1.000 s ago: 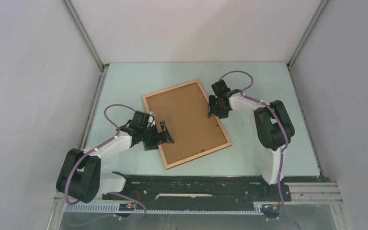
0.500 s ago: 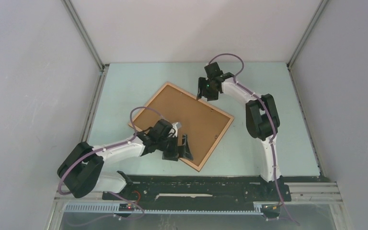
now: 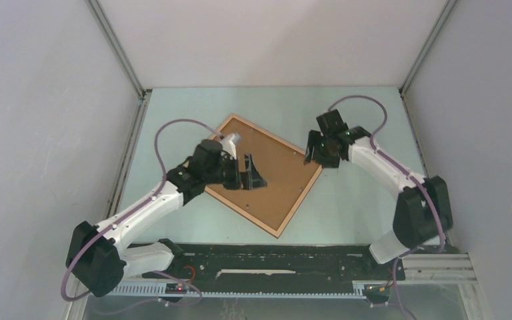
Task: Put the photo into the frame
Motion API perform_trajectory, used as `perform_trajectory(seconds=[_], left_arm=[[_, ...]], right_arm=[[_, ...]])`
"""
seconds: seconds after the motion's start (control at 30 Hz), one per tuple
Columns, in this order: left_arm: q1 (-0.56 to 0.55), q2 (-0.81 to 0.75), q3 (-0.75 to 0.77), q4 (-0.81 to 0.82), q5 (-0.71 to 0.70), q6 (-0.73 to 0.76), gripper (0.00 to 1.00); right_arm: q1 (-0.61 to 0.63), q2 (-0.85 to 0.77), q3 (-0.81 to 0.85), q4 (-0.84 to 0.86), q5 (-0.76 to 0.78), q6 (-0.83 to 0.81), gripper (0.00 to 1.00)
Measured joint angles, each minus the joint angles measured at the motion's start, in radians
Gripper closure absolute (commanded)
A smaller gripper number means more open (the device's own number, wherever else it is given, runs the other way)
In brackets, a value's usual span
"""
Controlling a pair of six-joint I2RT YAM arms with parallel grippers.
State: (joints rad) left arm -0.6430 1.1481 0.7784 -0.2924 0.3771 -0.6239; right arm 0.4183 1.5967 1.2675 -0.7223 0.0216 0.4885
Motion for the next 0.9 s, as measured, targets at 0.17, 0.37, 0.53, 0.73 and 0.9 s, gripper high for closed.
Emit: perform_trajectory(seconds=[0.17,0.37,0.53,0.73,0.9], left_arm=[[0.179,0.006,0.091,-0.042,-0.008,0.031,0.0],[0.301,0.014,0.125,-0.089,-0.006,0.05,0.0],[0.302,0.014,0.123,-0.101,0.019,0.049,0.0],[0.302,0.009,0.118,-0.099,0.031,0.049,0.0],[0.302,0.008,0.118,-0.1,0.031,0.051,0.0]], right_arm=[[0.008,-0.136,-0.246,0.048,-0.001,0.099,0.3],[0.008,-0.158,-0.444,0.122,0.0,0.256,0.36],[0.051,-0.122,-0.46,0.219,-0.012,0.352,0.42],[0.062,-0.023,-0.429,0.29,-0.045,0.408,0.51],[0.061,0.024,-0.383,0.293,-0.025,0.384,0.7]])
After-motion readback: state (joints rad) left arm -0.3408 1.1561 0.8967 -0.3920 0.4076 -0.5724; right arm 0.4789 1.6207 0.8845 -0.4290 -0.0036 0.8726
